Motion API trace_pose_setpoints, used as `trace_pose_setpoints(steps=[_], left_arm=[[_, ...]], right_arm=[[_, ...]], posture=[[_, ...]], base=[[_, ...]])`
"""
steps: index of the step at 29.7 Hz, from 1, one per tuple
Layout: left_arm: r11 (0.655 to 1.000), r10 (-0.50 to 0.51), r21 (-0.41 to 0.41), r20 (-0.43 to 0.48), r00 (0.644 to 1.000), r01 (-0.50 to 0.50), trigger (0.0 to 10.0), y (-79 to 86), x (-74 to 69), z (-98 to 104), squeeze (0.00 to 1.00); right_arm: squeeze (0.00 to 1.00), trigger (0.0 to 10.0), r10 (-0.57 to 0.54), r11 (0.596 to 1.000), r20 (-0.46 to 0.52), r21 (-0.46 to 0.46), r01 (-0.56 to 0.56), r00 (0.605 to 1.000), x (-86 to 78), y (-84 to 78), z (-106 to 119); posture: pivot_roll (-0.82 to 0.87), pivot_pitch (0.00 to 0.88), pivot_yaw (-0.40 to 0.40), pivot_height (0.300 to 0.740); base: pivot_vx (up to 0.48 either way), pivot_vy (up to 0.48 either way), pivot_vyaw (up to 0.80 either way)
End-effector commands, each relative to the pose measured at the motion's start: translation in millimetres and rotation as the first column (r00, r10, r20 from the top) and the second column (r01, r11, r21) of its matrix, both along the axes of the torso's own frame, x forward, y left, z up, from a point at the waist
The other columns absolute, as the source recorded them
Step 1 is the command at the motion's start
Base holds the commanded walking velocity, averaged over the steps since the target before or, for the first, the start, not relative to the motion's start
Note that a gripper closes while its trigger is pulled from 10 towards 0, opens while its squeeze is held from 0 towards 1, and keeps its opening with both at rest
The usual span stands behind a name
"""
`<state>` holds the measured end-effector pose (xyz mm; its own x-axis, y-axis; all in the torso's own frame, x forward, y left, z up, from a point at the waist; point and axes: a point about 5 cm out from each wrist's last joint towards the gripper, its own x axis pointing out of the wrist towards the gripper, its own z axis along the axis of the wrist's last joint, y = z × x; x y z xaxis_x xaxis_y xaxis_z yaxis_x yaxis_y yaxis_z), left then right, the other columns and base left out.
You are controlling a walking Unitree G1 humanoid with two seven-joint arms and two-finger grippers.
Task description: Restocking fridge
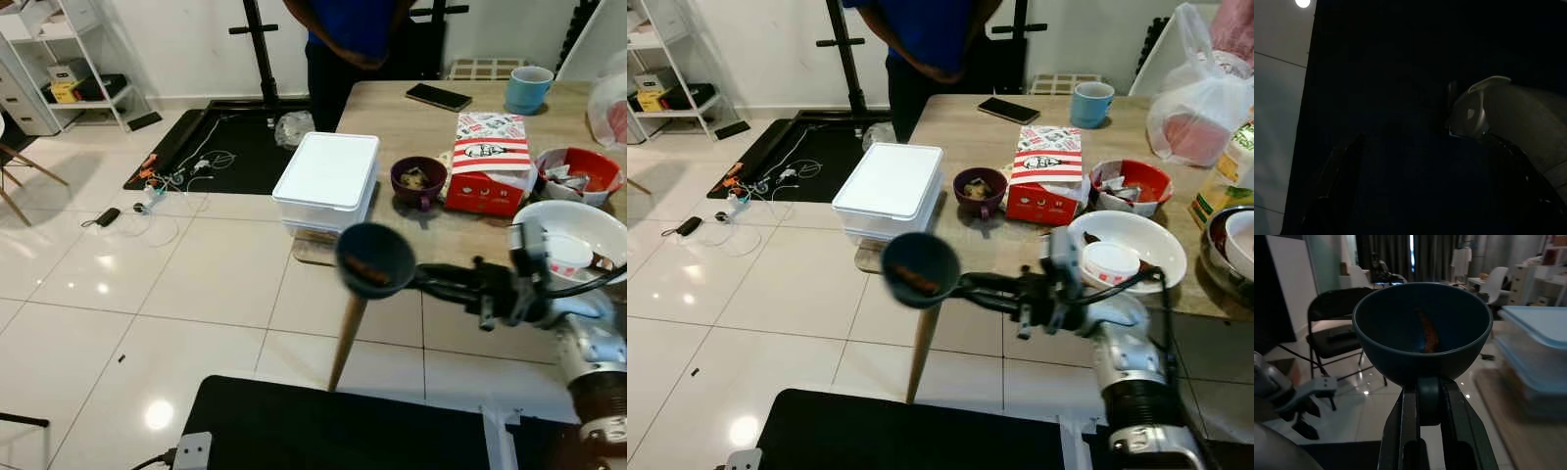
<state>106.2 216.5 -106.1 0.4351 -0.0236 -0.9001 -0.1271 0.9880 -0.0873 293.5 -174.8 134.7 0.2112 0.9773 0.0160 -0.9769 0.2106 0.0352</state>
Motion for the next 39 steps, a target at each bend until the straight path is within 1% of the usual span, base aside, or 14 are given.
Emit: trace_pose_setpoints(steps=[1,4,5,6,7,8,9,11,13,17,24,30,34,39], left_arm=[[1.0,0.02,0.009,-0.019,1.0,-0.02,10.0,2.0,-5.0,-1,0.0],[0.999,0.03,0.015,-0.019,0.999,-0.03,10.0,2.8,-5.1,-1,0.0],[0.999,0.03,0.015,-0.019,0.999,-0.03,10.0,2.8,-5.1,-1,0.0],[0.999,0.04,0.017,-0.017,0.999,-0.04,10.0,2.7,-4.9,-1,0.0],[0.999,0.043,0.018,-0.017,0.999,-0.042,10.0,2.7,-4.9,-1,0.0],[0.998,0.054,0.018,-0.014,0.998,-0.054,10.0,2.3,-4.7,-1,0.0],[0.998,0.067,0.018,-0.009,0.998,-0.067,10.0,1.8,-4.4,-1,0.0],[0.997,0.069,0.018,-0.009,0.998,-0.069,10.0,1.7,-4.4,-1,0.0],[0.997,0.08,0.019,-0.014,0.997,-0.079,10.0,0.7,-6.1,-2,0.0],[0.996,0.084,0.02,-0.017,0.996,-0.084,10.0,0.5,-7.2,-2,0.0],[0.994,0.104,0.033,-0.018,0.994,-0.103,10.0,2.8,-5.5,-2,0.0],[0.993,0.105,0.045,-0.007,0.994,-0.105,10.0,3.3,-0.8,-1,0.0],[0.993,0.105,0.049,0.007,0.994,-0.105,10.0,2.7,5.2,1,0.0],[0.994,0.1,0.051,0.014,0.995,-0.101,10.0,1.3,8.0,1,0.0]], right_arm=[[0.0,0.0,0.038,0.999,0.007,-0.013,-0.038,0.999,-3.5,12.9,2],[0.0,0.0,0.029,0.998,-0.011,-0.047,-0.03,1.0,-5.2,23.3,-7],[0.0,0.0,0.029,0.998,-0.011,-0.047,-0.03,1.0,-5.2,23.3,-7],[0.0,0.0,0.003,0.996,-0.02,-0.088,-0.005,1.0,-5.9,29.0,-18],[0.0,0.0,-0.003,0.995,-0.022,-0.099,0.001,1.0,-6.2,30.5,-20],[0.0,10.0,-0.046,0.992,-0.027,-0.117,0.043,0.999,-5.1,35.1,-30],[0.0,10.0,-0.094,0.987,-0.034,-0.135,0.088,0.995,-4.7,40.5,-39],[0.0,10.0,-0.103,0.986,-0.035,-0.139,0.097,0.994,-4.7,41.6,-41],[0.0,10.0,-0.174,0.98,-0.064,-0.111,0.166,0.983,-3.4,45.2,-47],[0.0,10.0,-0.198,0.973,-0.063,-0.134,0.188,0.978,-4.1,48.0,-50],[0.0,10.0,-0.132,0.987,-0.08,-0.1,0.124,0.988,-2.7,67.6,-45],[0.0,10.0,-0.137,0.986,-0.071,-0.103,0.129,0.988,1.1,74.2,-45],[0.0,10.0,-0.108,0.991,-0.059,-0.088,0.103,0.992,3.0,81.6,-40],[0.0,10.0,-0.101,0.992,-0.056,-0.085,0.096,0.993,3.8,83.9,-39]], posture=[[0.02,0.006,0.08,0.74],[0.02,0.002,0.075,0.74],[0.02,0.002,0.075,0.74],[0.02,0.0,0.071,0.74],[0.02,0.0,0.071,0.74],[0.02,0.0,0.062,0.74],[0.02,0.0,0.062,0.74],[0.02,0.0,0.062,0.74],[0.02,0.0,0.053,0.74],[0.01,0.0,0.052,0.74],[0.02,0.0,0.039,0.74],[0.02,0.0,0.033,0.74],[0.01,0.0,0.028,0.74],[0.01,0.0,0.026,0.74]], base=[[0.0,0.0,0.0],[0.0,0.0,0.0],[0.0,0.0,0.0],[0.0,0.0,0.0],[0.0,0.0,0.0],[0.0,0.0,0.0],[0.0,0.0,0.0],[0.0,0.0,0.0],[0.0,0.0,0.0],[0.0,0.0,0.0],[0.0,0.0,-0.16],[0.0,0.0,-0.75],[0.0,0.0,-0.79],[0.0,0.0,-0.78]])
